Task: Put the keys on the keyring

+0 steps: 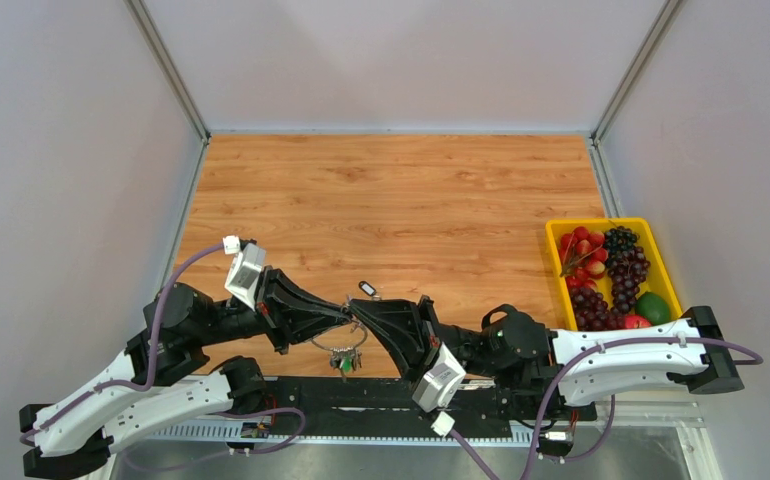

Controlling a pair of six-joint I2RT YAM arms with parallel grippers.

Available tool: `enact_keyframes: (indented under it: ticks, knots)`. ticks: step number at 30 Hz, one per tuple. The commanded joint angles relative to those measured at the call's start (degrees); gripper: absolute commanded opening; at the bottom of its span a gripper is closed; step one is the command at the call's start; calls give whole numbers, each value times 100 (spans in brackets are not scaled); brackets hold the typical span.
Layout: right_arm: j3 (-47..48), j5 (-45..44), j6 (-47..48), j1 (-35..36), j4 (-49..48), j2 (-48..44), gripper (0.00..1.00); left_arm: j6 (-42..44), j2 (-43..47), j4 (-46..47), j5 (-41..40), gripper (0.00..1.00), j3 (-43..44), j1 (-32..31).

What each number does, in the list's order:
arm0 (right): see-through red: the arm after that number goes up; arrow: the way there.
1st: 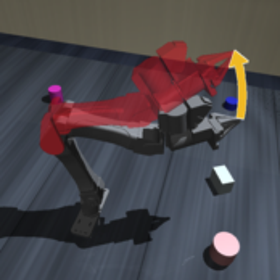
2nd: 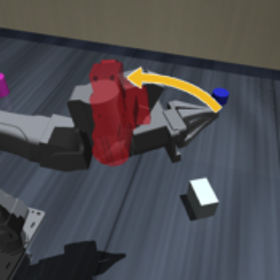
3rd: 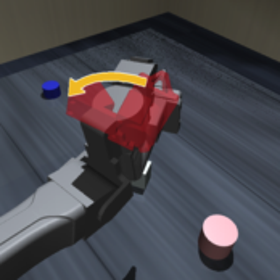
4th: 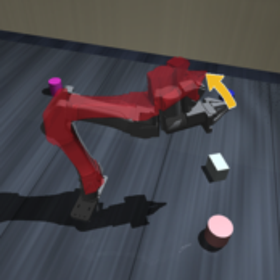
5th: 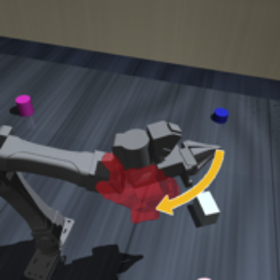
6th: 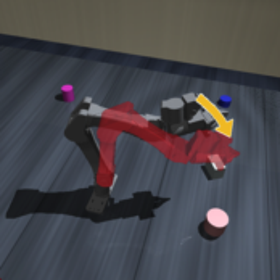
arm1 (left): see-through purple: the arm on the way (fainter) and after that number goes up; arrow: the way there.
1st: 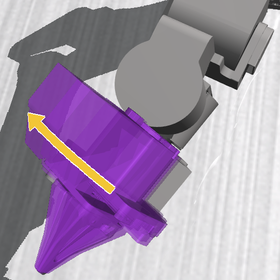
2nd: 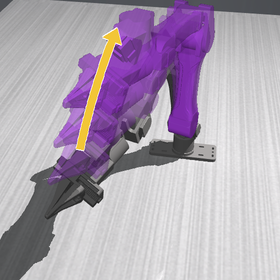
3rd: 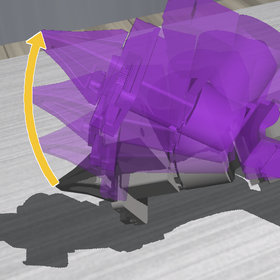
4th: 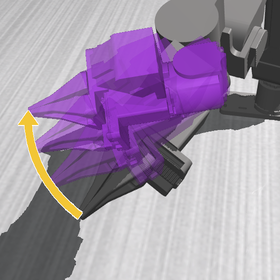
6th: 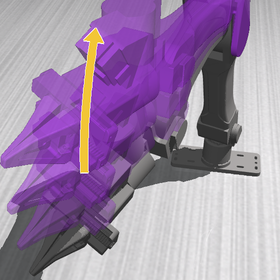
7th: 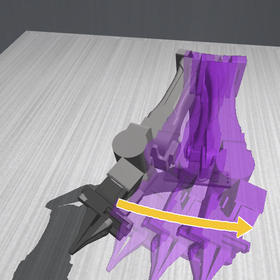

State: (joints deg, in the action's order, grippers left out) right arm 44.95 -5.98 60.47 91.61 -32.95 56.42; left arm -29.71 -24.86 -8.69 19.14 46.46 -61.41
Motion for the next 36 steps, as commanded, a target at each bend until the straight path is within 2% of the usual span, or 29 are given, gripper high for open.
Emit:
enact_keyframes:
  ticks: [1,10,18,21,23,25,30,36]
  knots:
    - [187,-117,114,49,-300,-123,0,-31,-8,334,218,0,171,6]
    - [178,-43,-141,41,-67,-116,0,51,15,406,353,0,194,6]
    - [133,-514,-474,41,8,-121,0,32,-43,603,578,0,181,6]
    - [296,-1230,-663,-8,85,-10,6,-69,-52,808,739,0,107,6]
    - [325,-1349,-828,-77,205,13,15,-126,-40,1024,824,0,42,6]
    - [278,-1337,-943,-97,237,-31,20,-160,-36,1131,884,0,-1,6]
    - [204,-1556,-1105,-100,266,-147,38,-250,-32,1299,1010,0,-73,6]
    - [167,-1822,-1257,-100,657,-347,46,-301,-16,1438,1122,0,-116,6]
